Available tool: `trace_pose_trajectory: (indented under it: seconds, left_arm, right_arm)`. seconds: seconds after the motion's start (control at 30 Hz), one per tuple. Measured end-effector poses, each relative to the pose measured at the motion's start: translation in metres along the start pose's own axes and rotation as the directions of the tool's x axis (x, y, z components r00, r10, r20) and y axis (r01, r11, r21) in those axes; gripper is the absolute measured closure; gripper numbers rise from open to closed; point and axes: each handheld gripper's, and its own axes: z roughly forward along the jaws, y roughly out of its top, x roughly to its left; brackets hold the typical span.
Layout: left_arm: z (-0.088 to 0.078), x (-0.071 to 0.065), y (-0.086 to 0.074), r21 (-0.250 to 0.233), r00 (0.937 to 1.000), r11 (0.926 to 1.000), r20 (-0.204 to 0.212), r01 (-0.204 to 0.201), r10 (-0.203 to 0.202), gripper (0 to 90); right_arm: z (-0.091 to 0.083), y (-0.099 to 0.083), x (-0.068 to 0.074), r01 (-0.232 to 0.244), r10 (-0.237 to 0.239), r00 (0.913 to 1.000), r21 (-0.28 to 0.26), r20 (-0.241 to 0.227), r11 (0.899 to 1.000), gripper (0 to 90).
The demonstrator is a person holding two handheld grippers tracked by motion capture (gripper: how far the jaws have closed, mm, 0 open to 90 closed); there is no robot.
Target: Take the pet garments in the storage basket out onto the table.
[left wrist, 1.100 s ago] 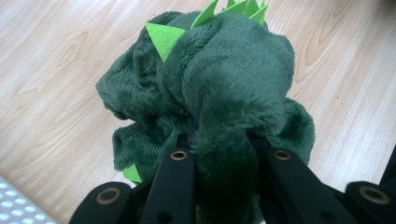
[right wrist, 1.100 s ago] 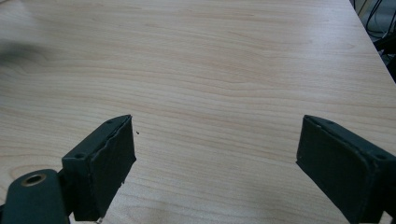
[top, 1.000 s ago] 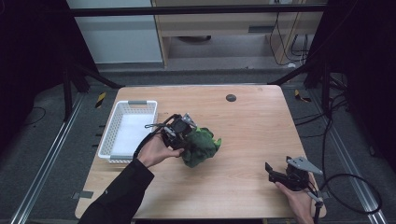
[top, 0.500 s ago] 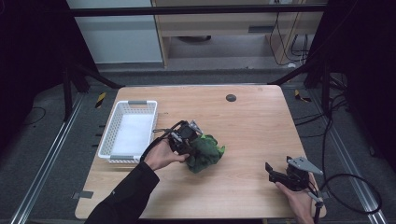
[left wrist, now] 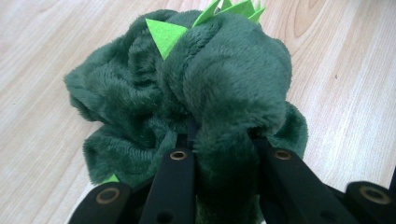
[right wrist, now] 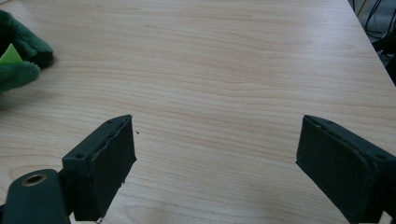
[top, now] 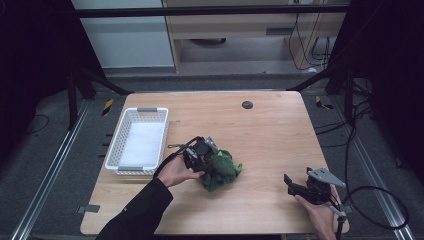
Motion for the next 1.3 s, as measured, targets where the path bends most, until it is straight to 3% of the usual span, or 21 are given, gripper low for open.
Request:
trace_pose_trajectory:
  seconds: [0.43,0.57,0.77,1.0,1.3]
  left_arm:
    - [0.016,-0.005,-0.003,0.016,0.9996,0.9999,0.029,0.003,-0.004,71.7]
    - [0.017,-0.006,-0.004,0.008,0.9994,1.0,0.034,0.0,0.0,64.2]
    - [0.014,-0.01,-0.006,-0.007,0.9999,0.9999,0.006,-0.013,0.013,49.4]
    - [0.006,-0.015,-0.012,-0.056,0.9998,0.9983,-0.015,-0.016,0.015,35.7]
    - [-0.007,-0.022,-0.023,-0.136,0.9993,0.9906,-0.035,-0.015,0.01,30.4]
  right_arm:
    - [0.0,0.0,0.0,0.001,-0.001,1.0,0.002,-0.002,1.0,11.5]
    - [0.0,0.0,0.0,0.001,-0.001,1.0,0.003,-0.002,1.0,11.5]
    - [0.0,0.0,0.0,0.004,-0.004,1.0,0.005,-0.002,1.0,11.4]
    - [0.0,0.0,0.0,0.004,-0.004,1.0,0.006,-0.002,1.0,11.5]
    - [0.0,0.0,0.001,0.001,0.0,1.0,0.011,-0.004,1.0,11.4]
